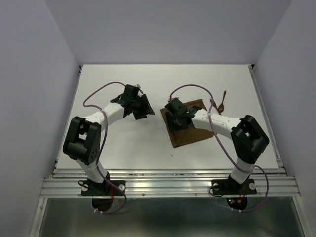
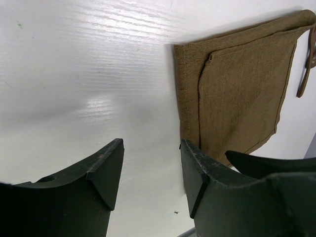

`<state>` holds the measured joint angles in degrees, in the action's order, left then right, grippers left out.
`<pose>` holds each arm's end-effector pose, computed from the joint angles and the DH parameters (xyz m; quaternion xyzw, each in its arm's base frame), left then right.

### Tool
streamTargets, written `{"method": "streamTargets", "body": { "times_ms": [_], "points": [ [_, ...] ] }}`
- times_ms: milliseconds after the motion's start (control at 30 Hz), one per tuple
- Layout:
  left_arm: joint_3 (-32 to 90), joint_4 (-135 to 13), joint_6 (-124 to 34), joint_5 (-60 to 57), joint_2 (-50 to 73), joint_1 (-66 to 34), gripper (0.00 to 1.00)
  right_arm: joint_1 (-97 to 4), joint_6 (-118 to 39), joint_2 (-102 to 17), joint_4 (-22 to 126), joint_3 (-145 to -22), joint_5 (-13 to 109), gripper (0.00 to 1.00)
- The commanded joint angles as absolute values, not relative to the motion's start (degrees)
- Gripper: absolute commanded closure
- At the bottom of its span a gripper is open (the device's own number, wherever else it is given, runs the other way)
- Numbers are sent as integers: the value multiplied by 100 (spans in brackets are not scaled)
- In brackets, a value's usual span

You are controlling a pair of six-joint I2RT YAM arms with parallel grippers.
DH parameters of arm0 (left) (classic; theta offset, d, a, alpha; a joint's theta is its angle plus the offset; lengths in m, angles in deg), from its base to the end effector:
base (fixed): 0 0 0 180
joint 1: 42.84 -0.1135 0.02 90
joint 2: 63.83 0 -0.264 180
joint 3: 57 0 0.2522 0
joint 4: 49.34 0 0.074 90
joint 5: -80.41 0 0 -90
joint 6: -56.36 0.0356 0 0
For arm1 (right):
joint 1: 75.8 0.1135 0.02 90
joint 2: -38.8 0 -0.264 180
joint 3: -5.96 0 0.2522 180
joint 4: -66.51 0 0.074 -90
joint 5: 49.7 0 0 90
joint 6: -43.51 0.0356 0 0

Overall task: Fold the napkin into a case and place the utensils inside
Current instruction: Pick up the upper triangle-folded napkin from the center of the board.

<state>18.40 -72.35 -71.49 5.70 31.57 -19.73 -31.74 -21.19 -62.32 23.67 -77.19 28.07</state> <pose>0.3284 -0.1503 0.2162 -0.0640 0.9082 -0.3056 0.2786 0.2667 0.2476 0.1998 -0.1303 0.9537 0.0578 0.2647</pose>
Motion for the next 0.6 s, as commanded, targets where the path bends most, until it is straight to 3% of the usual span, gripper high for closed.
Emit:
{"method": "streamTargets", "body": {
  "times_ms": [0, 567],
  "points": [
    [2083, -7171, -7161, 685, 3206, -1999, 40, -2852, -1951, -5982, 2269, -7504, 2694, 42],
    [2145, -7110, -7223, 799, 3303, -1999, 40, -2368, -1757, -6447, 2128, -7495, 2114, 42]
  ]
}}
